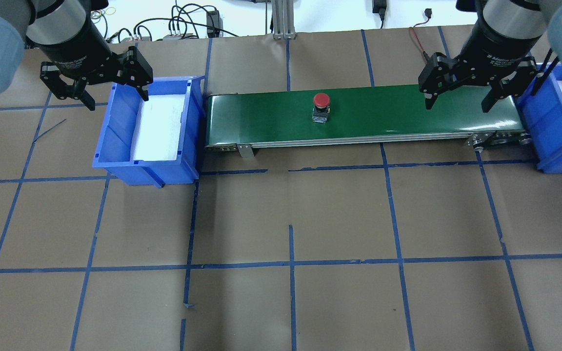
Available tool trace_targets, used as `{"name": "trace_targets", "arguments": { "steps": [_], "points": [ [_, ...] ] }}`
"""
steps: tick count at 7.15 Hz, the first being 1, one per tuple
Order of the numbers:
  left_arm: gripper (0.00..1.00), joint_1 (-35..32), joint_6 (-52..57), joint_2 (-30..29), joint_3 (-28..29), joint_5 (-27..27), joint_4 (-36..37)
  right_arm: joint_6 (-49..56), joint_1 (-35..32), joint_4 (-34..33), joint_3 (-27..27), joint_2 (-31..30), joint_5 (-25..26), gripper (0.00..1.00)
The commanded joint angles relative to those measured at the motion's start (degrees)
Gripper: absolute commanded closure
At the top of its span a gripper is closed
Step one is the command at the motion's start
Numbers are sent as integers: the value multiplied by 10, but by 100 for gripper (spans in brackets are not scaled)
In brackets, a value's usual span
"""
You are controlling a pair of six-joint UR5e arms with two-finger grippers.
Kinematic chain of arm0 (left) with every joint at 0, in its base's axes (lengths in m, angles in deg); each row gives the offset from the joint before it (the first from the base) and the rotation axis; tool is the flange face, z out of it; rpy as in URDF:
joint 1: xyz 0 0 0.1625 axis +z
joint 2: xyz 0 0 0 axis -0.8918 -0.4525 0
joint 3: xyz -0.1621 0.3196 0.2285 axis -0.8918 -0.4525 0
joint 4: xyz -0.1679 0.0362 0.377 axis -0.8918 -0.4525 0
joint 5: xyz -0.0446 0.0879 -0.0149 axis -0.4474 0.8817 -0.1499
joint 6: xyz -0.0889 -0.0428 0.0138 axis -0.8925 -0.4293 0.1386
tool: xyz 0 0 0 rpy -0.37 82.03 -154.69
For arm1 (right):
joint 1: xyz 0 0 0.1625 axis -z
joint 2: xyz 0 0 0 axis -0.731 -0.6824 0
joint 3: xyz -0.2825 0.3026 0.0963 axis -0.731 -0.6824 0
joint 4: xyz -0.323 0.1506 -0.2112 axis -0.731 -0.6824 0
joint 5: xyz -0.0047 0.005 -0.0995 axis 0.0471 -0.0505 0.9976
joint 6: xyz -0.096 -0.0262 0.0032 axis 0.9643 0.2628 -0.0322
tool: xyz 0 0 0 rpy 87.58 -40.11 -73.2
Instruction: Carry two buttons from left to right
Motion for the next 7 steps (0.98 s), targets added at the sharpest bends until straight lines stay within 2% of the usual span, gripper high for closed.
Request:
{"name": "trace_targets", "arguments": {
  "steps": [1, 7],
  "points": [
    [0, 0, 0, 0, 0, 0, 0, -4, 1, -1, 5, 1, 6, 0],
    [0, 1, 1, 0, 0, 1, 1, -4, 1, -1, 2, -1, -1, 0]
  ]
}}
